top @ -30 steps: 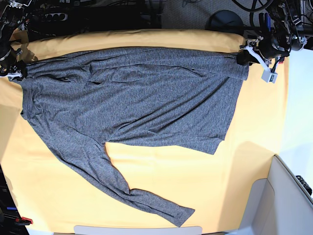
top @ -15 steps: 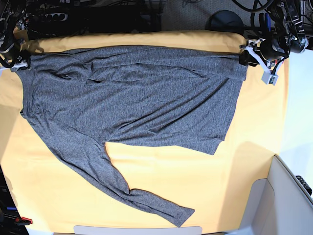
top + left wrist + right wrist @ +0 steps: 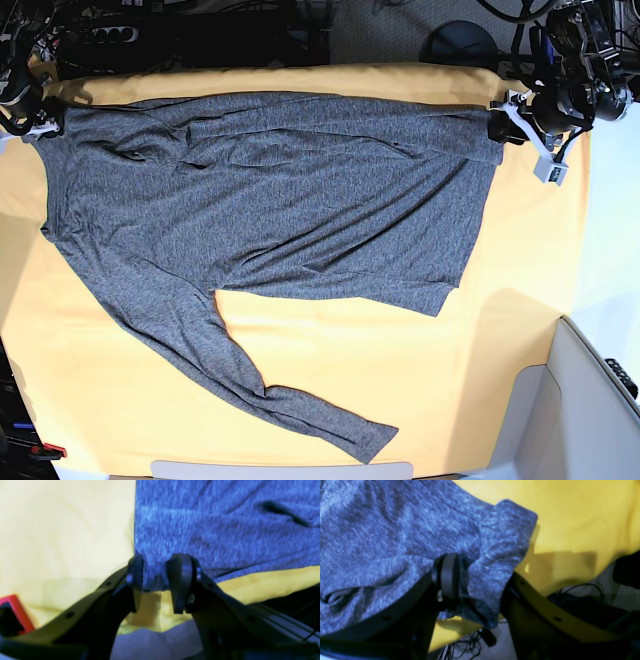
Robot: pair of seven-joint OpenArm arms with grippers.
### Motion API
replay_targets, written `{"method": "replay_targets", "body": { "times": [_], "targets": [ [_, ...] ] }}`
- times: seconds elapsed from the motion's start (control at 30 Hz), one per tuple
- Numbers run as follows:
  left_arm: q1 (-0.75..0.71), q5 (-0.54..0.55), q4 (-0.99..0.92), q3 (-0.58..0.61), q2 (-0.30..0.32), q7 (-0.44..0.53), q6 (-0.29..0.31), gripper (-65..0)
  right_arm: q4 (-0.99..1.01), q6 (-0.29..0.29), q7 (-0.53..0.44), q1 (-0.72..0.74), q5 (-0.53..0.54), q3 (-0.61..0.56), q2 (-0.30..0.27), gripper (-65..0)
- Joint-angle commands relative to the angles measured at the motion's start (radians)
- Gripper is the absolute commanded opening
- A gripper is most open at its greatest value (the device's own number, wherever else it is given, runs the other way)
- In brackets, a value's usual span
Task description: Fold the T-shirt properly
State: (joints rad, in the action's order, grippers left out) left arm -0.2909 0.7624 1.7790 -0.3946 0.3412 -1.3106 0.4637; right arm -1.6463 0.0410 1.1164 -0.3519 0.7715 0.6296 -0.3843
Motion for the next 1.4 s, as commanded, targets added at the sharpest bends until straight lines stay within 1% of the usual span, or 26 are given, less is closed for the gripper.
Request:
{"method": "replay_targets", "body": {
  "times": [0.0, 0.07, 0.33, 0.53, 0.63, 0.77, 0.83, 0.97, 1.1, 1.17, 1.23, 1.37],
  "targets": [
    [0.006, 0.012, 0.015, -0.005, 0.014, 0.003, 0.000, -44.9, -0.001, 0.012, 0.097, -0.019, -0.008, 0.017, 0.000, -44.7],
    [0.006, 0.012, 0.015, -0.005, 0.014, 0.003, 0.000, -44.9, -0.012, 0.012, 0.112, -0.020, -0.010, 0.043, 0.000, -44.7],
    [0.008, 0.012, 0.015, 0.004, 0.011, 0.003, 0.000, -44.9, -0.085, 0.012, 0.115, -0.043, -0.016, 0.144, 0.000, -44.7],
    [0.008, 0.013, 0.015, 0.004, 0.009, 0.003, 0.000, -44.9, -0.087, 0.012, 0.115, -0.048, -0.014, 0.194, 0.000, -44.7],
    [0.008, 0.015, 0.015, 0.006, 0.009, 0.003, 0.000, -44.9, -0.093, 0.010, 0.115, -0.048, -0.007, 0.253, 0.000, -45.1],
    [0.008, 0.015, 0.042, -0.007, 0.014, 0.015, 0.002, -44.9, -0.180, 0.007, 0.118, -0.043, -0.002, 0.379, 0.006, -45.2],
    [0.008, 0.013, 0.098, -0.034, 0.014, 0.015, 0.002, -44.9, -0.214, 0.006, 0.115, -0.039, 0.032, 0.442, 0.008, -45.2],
    [0.032, 0.013, 0.161, -0.073, 0.014, 0.015, 0.002, -44.9, -0.216, 0.006, 0.115, 0.020, 0.127, 0.513, 0.015, -45.1],
    [0.095, 0.012, 0.161, -0.068, 0.016, 0.010, 0.002, -44.9, -0.213, 0.006, 0.120, 0.092, 0.170, 0.519, 0.066, -45.1],
    [0.127, 0.012, 0.158, -0.065, 0.016, 0.010, 0.002, -44.9, -0.190, 0.006, 0.121, 0.138, 0.184, 0.516, 0.104, -45.2],
    [0.186, 0.012, 0.155, -0.046, 0.016, 0.003, 0.002, -44.9, -0.145, 0.004, 0.120, 0.198, 0.184, 0.516, 0.149, -45.3],
    [0.262, 0.001, 0.107, 0.004, 0.017, 0.003, 0.002, -44.9, -0.032, 0.004, 0.115, 0.307, 0.174, 0.516, 0.203, -45.4]
  ]
}}
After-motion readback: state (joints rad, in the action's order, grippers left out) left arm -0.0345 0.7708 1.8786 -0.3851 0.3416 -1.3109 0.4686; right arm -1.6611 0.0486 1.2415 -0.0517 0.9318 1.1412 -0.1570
